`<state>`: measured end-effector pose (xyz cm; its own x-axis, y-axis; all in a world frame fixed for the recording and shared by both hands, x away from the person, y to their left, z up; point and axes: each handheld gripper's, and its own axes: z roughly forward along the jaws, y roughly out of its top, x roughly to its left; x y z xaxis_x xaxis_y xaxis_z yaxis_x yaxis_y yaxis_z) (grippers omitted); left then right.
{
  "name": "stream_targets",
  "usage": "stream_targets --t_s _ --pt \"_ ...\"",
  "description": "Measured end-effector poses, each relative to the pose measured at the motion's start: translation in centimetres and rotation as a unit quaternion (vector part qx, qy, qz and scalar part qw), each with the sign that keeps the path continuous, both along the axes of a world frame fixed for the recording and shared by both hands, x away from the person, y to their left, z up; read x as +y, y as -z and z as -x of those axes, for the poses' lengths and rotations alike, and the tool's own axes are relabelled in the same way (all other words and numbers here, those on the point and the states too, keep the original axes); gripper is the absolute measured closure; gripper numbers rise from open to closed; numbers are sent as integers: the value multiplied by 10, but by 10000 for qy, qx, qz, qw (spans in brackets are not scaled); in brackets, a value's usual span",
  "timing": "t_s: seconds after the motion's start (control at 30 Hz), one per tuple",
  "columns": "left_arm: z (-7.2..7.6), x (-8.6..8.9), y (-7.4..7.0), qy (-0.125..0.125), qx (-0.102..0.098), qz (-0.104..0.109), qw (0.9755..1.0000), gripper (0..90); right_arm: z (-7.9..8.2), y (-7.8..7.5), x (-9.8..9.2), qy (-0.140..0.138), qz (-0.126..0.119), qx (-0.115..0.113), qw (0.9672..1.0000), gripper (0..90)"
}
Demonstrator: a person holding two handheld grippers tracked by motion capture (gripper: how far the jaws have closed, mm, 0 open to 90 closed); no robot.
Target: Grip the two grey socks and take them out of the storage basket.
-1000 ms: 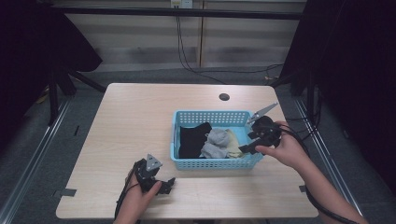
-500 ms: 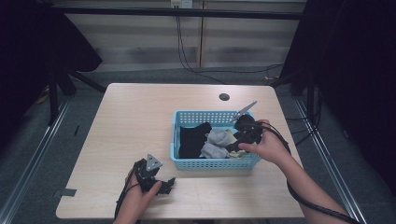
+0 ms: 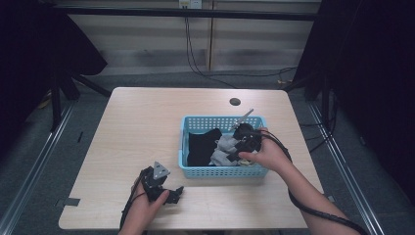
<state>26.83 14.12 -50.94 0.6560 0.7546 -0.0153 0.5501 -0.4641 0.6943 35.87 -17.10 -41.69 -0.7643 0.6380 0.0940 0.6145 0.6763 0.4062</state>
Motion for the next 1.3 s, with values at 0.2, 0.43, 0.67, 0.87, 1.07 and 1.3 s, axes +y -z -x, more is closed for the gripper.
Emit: stream_targets --t_s 0.2,0.43,0.67,0.87,1.07,1.3 --pt "0 0 0 0 1 1 10000 0 -3 4 10 -32 -42 48 10000 416" --pt "0 0 0 1 1 2 10000 0 -6 17 22 -141 6 261 9996 431" --pt "0 0 0 3 7 7 10000 0 -11 29 22 -32 94 414 9991 467" --pt "0 0 0 -1 2 9 10000 0 -13 32 19 -128 199 680 9974 789" --pt "0 0 0 -1 2 11 10000 0 -14 20 13 -59 63 737 9972 832" --pt "0 0 0 -3 1 11 10000 0 -15 1 7 -121 176 768 9968 833"
